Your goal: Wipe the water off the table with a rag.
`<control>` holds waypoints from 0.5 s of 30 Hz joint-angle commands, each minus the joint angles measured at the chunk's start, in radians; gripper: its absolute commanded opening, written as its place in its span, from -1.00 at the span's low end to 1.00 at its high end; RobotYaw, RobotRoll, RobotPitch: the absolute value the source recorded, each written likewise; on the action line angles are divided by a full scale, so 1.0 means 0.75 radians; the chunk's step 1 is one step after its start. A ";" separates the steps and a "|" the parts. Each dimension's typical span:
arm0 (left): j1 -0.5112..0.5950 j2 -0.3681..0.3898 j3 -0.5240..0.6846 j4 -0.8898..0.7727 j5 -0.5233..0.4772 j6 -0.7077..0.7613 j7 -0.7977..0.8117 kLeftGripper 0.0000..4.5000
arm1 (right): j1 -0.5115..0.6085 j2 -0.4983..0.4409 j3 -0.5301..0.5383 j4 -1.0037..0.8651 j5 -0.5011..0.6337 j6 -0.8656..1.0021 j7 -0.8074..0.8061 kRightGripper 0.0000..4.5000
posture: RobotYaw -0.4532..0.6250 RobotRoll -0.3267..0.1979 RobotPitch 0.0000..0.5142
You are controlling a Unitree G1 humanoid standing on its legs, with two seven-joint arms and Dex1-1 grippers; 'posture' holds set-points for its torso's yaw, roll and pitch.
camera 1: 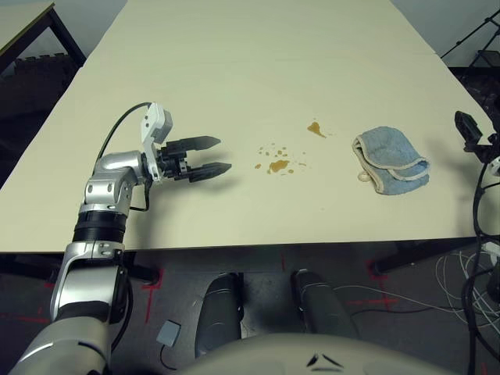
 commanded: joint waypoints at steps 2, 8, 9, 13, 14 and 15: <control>0.021 -0.012 -0.009 -0.028 0.003 -0.032 0.007 1.00 | 0.007 -0.026 -0.004 -0.023 0.004 0.023 0.012 0.98 | -0.69 0.25 -0.47; 0.022 -0.026 -0.010 -0.027 0.008 -0.055 0.026 1.00 | 0.012 -0.037 0.004 -0.065 0.011 0.073 0.050 0.98 | -0.70 0.25 -0.50; 0.020 -0.028 -0.008 -0.028 0.007 -0.059 0.030 1.00 | 0.009 -0.043 0.008 -0.081 0.017 0.103 0.072 0.98 | -0.70 0.25 -0.50; 0.015 -0.020 -0.006 -0.033 0.004 -0.057 0.040 1.00 | 0.001 -0.088 0.043 -0.173 0.037 0.297 0.206 0.98 | -0.68 0.25 -0.51; 0.016 -0.018 -0.006 -0.033 0.004 -0.058 0.039 1.00 | 0.004 -0.102 0.061 -0.203 0.039 0.359 0.246 0.98 | -0.68 0.25 -0.51; 0.016 -0.016 -0.005 -0.034 0.004 -0.059 0.040 1.00 | 0.008 -0.116 0.081 -0.233 0.038 0.417 0.282 0.98 | -0.68 0.25 -0.51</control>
